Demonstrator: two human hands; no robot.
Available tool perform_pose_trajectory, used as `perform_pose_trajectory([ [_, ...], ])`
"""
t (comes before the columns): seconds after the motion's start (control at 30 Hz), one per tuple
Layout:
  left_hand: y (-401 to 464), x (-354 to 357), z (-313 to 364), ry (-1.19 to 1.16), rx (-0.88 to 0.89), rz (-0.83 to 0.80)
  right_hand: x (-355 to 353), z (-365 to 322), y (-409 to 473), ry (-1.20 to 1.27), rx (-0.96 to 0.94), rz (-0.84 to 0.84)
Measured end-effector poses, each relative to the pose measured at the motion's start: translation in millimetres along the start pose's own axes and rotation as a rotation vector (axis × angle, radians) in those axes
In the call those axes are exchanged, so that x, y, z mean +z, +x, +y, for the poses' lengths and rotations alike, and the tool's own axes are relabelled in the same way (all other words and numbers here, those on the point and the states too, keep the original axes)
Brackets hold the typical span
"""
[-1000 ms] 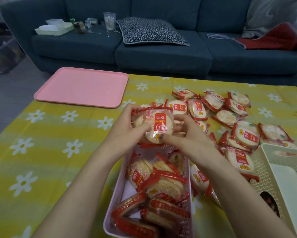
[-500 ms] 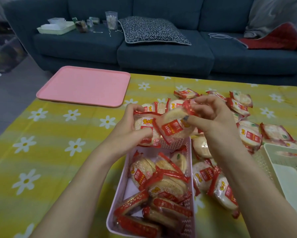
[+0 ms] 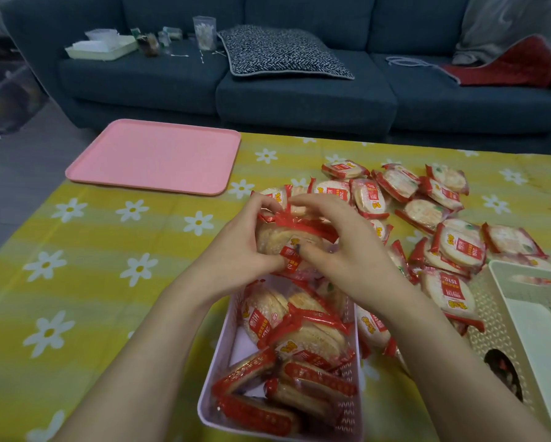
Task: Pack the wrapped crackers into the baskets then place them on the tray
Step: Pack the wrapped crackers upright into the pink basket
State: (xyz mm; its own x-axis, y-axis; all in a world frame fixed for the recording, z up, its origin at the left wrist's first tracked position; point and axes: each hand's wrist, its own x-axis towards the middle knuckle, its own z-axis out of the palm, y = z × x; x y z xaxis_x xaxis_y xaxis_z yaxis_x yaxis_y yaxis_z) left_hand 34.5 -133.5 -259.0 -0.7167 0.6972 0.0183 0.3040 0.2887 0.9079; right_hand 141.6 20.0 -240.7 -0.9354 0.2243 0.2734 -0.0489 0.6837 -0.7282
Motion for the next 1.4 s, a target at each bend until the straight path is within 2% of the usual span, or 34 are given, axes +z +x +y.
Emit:
perform_pose_trajectory([
  [0.07,-0.9,-0.8,-1.3,0.035,0.003,-0.011,1.7,2.6,-0.3,-0.01,0.054,-0.048],
  [0.17,-3.3,-4.6,-5.9,0.134,0.011,-0.072,3.2,7.0,0.3,-0.138,0.047,-0.034],
  [0.3,-3.6,-9.2,-24.0,0.545,-0.112,-0.022,5.5,11.3,0.0,-0.244,0.003,-0.05],
  [0.37,-4.6,-5.6,-31.3,0.631,-0.166,-0.006,10.8,13.5,-1.0,-0.281,-0.03,-0.072],
  [0.5,-8.0,5.6,-35.1,0.476,-0.178,0.008,20.5,16.9,-2.1,-0.321,-0.043,-0.08],
  [0.63,-8.6,8.3,-34.8,0.431,-0.246,-0.022,28.5,20.8,-1.9,-0.374,-0.031,-0.056],
  [0.9,-7.2,-7.3,-29.7,0.305,-0.343,-0.159,50.8,27.4,-2.1,-0.65,-0.056,-0.095],
  [1.13,-2.9,1.3,-36.8,0.526,-0.212,-0.002,55.8,22.1,-2.1,-0.565,0.076,-0.077],
  [1.23,-2.7,5.0,-34.5,0.613,-0.166,0.019,51.8,18.6,-7.2,-0.479,0.143,-0.043],
  [1.4,-1.6,9.6,-33.5,0.715,-0.12,0.049,49.1,18.0,-10.7,-0.528,0.241,-0.019],
])
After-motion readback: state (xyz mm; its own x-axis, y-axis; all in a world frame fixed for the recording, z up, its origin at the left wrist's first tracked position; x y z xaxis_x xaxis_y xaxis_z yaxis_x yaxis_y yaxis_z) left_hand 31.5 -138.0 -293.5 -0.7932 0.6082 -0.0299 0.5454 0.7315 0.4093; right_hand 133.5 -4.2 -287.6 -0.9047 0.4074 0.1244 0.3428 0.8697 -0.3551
